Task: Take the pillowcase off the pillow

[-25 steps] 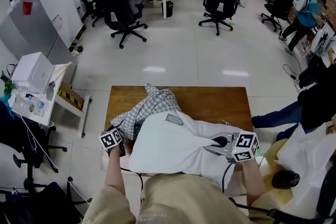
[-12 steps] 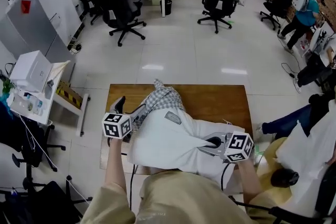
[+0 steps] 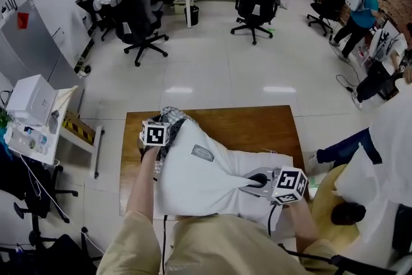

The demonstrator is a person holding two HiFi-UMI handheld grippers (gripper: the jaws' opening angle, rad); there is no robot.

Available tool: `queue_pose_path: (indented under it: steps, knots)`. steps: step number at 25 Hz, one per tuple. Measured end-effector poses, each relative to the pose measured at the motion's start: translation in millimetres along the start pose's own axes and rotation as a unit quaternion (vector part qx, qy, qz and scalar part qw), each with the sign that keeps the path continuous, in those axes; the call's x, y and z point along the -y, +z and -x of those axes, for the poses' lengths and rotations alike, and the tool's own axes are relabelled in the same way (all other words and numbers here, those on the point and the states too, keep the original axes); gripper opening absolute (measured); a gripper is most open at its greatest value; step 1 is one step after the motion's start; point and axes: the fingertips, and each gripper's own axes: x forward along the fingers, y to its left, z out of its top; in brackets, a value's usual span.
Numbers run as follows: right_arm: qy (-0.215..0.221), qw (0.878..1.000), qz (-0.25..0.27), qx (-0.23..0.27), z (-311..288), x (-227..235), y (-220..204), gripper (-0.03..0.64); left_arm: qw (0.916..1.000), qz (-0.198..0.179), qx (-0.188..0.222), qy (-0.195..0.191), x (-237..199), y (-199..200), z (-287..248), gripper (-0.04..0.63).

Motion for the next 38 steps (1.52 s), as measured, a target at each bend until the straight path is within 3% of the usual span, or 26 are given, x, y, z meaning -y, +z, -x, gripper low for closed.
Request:
queue_pose_path:
  steps: [2, 4, 5, 6, 7, 9, 11, 12, 14, 15, 18, 21, 24, 27, 29, 31, 38]
  knots:
    - [-0.014, 1.000, -0.005, 0.014, 13, 3, -1, 0.009, 0.9977, 0.054, -0.004, 0.040, -43, -24, -2, 0.017]
    - [-0.038, 0.999, -0.013, 0.024, 26, 12, -4, 0.009, 0.9945, 0.093, -0.044, 0.022, -55, -63, -2, 0.026]
    - [-0.052, 0.998, -0.017, 0.025, 30, 18, -6, 0.009, 0.9937, 0.096, -0.058, 0.006, -53, -75, 1, 0.074]
    - [-0.067, 0.997, -0.021, 0.024, 34, 26, -8, 0.009, 0.9934, 0.094, -0.064, -0.010, -48, -82, 6, 0.165]
    - [-0.083, 0.996, -0.027, 0.021, 35, 35, -11, 0.011, 0.9933, 0.093, -0.065, -0.023, -44, -85, 11, 0.264]
    - [-0.123, 0.991, -0.045, 0.011, 34, 59, -23, 0.014, 0.9933, 0.100, -0.048, -0.032, -37, -83, 27, 0.387]
    - [-0.180, 0.980, -0.079, 0.004, 29, 91, -40, 0.047, 0.9918, 0.122, -0.024, -0.030, -32, -75, 46, 0.420]
    - [-0.216, 0.971, -0.099, 0.012, 29, 109, -46, 0.169, 0.9911, 0.130, -0.010, -0.027, -29, -70, 54, 0.428]
    - [-0.280, 0.952, -0.105, 0.063, 39, 136, -37, 0.526, 0.9905, 0.132, 0.028, -0.028, -14, -55, 72, 0.430]
    - [-0.302, 0.944, -0.086, 0.095, 47, 141, -22, 0.558, 0.9897, 0.130, 0.051, -0.032, -5, -44, 83, 0.430]
    - [-0.340, 0.922, -0.011, 0.185, 74, 145, 43, 0.561, 0.9816, 0.125, 0.135, -0.051, 19, 2, 121, 0.430]
    - [-0.391, 0.879, 0.045, 0.268, 115, 141, 103, 0.561, 0.9630, 0.107, 0.241, -0.056, 39, 67, 175, 0.430]
    - [-0.456, 0.832, 0.080, 0.306, 153, 134, 143, 0.561, 0.9415, 0.063, 0.329, -0.037, 63, 127, 230, 0.430]
    - [-0.491, 0.805, 0.088, 0.321, 164, 124, 166, 0.545, 0.9302, 0.012, 0.367, 0.009, 81, 153, 261, 0.428]
    - [-0.509, 0.795, 0.086, 0.318, 165, 119, 168, 0.543, 0.9278, -0.012, 0.372, 0.030, 95, 154, 259, 0.423]
    - [-0.525, 0.789, 0.082, 0.308, 163, 117, 163, 0.541, 0.9283, -0.012, 0.370, 0.033, 108, 149, 249, 0.423]
    - [-0.525, 0.795, 0.040, 0.300, 152, 119, 151, 0.534, 0.9343, 0.010, 0.356, 0.015, 129, 145, 230, 0.423]
